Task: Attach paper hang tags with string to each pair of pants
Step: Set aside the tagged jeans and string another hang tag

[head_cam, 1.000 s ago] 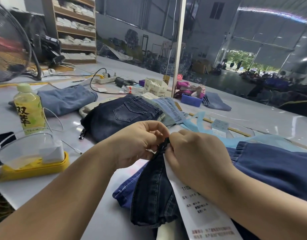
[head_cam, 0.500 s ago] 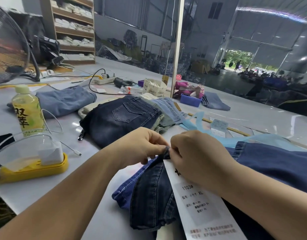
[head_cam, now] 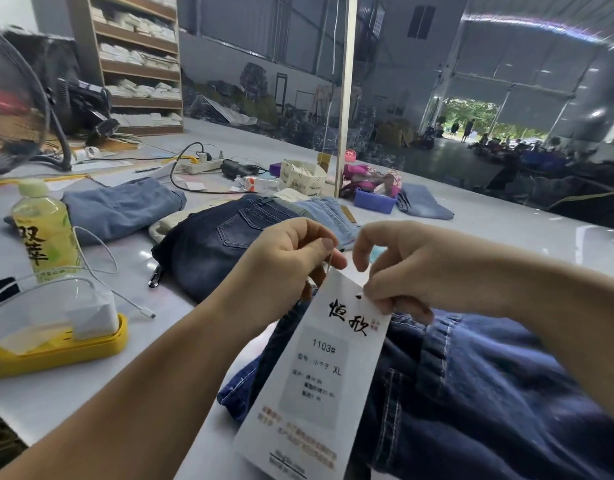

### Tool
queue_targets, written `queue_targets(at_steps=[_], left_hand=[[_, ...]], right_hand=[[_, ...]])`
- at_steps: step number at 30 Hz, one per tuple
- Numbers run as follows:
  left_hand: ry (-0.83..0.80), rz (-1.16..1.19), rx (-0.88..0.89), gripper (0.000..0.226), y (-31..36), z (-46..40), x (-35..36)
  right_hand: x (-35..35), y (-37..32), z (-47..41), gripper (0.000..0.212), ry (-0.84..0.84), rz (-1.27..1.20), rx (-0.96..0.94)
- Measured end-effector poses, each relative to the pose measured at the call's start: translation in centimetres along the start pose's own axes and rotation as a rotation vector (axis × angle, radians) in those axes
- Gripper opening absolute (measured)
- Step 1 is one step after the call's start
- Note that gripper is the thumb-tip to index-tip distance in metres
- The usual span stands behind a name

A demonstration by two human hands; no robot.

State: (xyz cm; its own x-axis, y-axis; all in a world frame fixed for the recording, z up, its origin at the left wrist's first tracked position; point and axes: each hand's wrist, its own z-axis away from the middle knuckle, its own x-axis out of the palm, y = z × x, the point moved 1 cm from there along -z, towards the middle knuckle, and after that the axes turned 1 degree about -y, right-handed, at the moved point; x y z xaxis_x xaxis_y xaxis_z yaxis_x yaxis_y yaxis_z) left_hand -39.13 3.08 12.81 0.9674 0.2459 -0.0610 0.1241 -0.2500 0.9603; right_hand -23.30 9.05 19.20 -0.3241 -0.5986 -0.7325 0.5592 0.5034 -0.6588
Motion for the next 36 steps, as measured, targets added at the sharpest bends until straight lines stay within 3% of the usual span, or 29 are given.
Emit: queue_targets(at_steps=[6, 12, 20, 25, 30, 33, 36], left_hand=[[0.044, -0.164, 0.133, 0.016, 0.6, 0.0, 0.7], [0.017, -0.573, 0.327, 0.006, 0.7, 0.7, 1.3], [-0.018, -0.313, 0.198, 0.011, -0.7, 0.8, 1.1], [-0.02, -0.292, 0.163, 0.017, -1.2, 1.2, 1.3], [0.049, -0.304, 0.178, 0.015, -0.9, 1.2, 1.7], [0.075, -0.255, 0.177, 0.014, -1.0, 1.4, 1.9], [0.066, -0.264, 0.176, 0.011, -1.2, 1.7, 2.1]], right_hand=[[-1.3, 1.7, 0.8, 0.014, -0.143, -0.292, 0.026], [-1.7, 2.8, 0.7, 0.026, -0.219, -0.604, 0.018], [-0.4, 3.1, 0.7, 0.018, 0.013, -0.611, 0.028], [-0.3, 3.2, 0.7, 0.01, 0.121, -0.569, 0.003], [-0.5, 3.4, 0.9, 0.01, 0.076, -0.578, -0.033], [-0.5, 3.5, 1.0, 0.027, 0.038, -0.582, -0.052], [0.1, 3.4, 1.0, 0.03, 0.039, -0.539, -0.056]])
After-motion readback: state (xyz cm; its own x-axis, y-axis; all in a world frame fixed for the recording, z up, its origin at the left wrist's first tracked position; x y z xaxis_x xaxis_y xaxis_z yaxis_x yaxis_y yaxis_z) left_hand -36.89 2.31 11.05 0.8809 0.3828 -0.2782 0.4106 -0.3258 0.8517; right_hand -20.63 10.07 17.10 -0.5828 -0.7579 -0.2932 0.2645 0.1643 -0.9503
